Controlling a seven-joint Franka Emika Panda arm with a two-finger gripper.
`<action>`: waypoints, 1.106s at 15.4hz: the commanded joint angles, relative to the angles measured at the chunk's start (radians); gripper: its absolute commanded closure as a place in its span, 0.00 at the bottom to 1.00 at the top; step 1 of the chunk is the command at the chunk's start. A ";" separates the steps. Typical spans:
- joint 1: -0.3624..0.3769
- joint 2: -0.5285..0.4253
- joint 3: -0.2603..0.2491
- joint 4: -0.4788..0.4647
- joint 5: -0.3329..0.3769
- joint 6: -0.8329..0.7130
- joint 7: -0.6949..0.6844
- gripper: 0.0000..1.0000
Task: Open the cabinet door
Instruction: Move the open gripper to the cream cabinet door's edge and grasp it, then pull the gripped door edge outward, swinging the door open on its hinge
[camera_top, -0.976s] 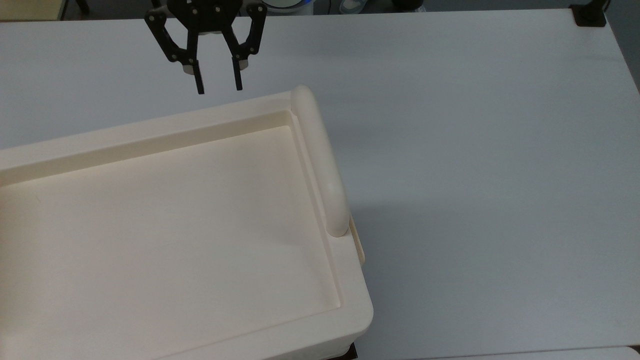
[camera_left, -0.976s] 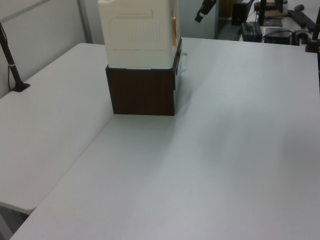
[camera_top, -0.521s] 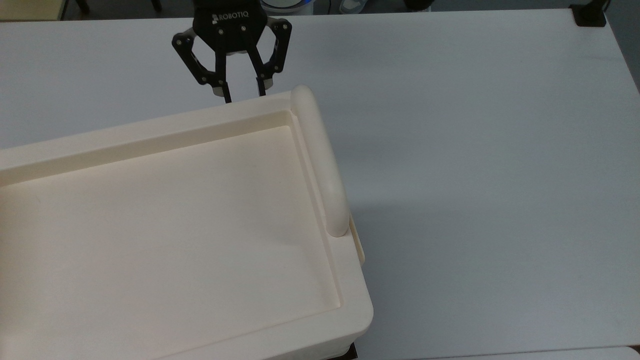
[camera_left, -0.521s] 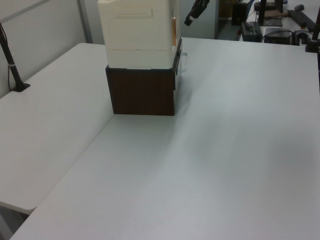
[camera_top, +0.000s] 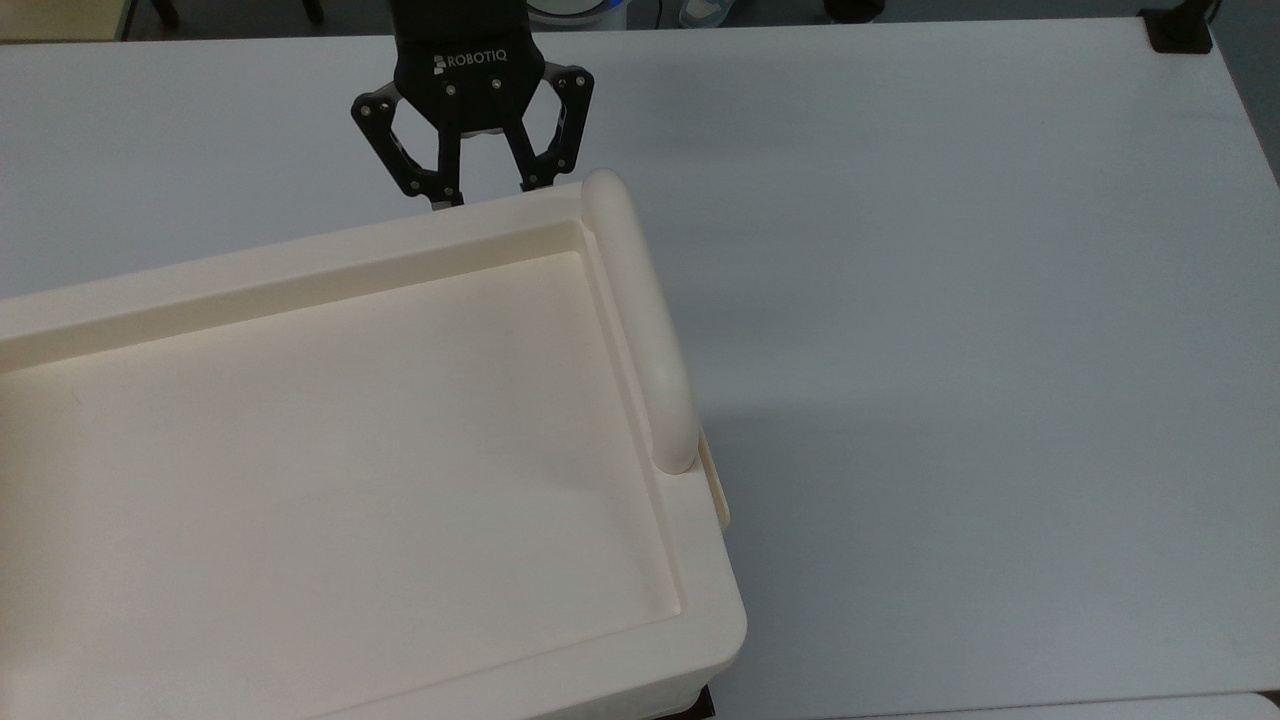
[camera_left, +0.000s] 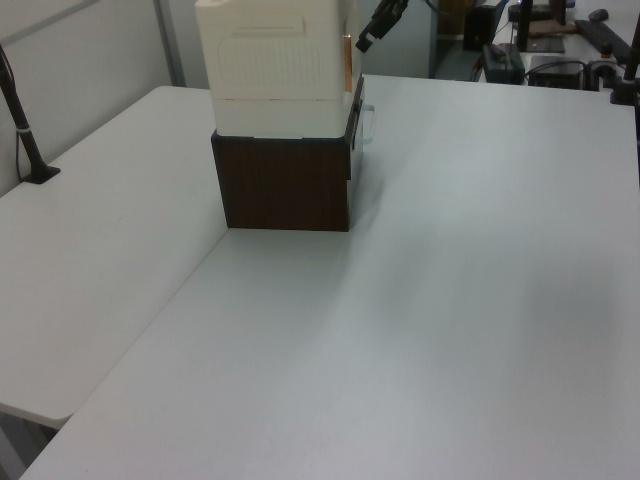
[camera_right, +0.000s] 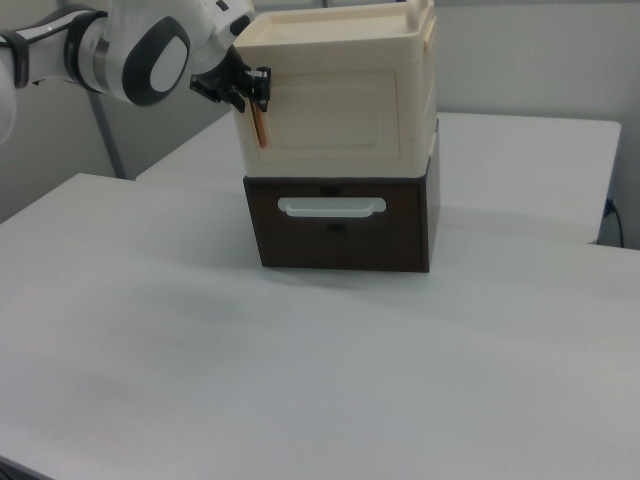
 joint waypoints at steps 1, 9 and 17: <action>0.006 0.062 0.004 0.070 0.018 0.024 0.032 0.58; 0.004 0.108 0.037 0.121 0.015 0.034 0.064 0.82; -0.010 0.084 0.037 0.106 0.011 0.022 0.058 1.00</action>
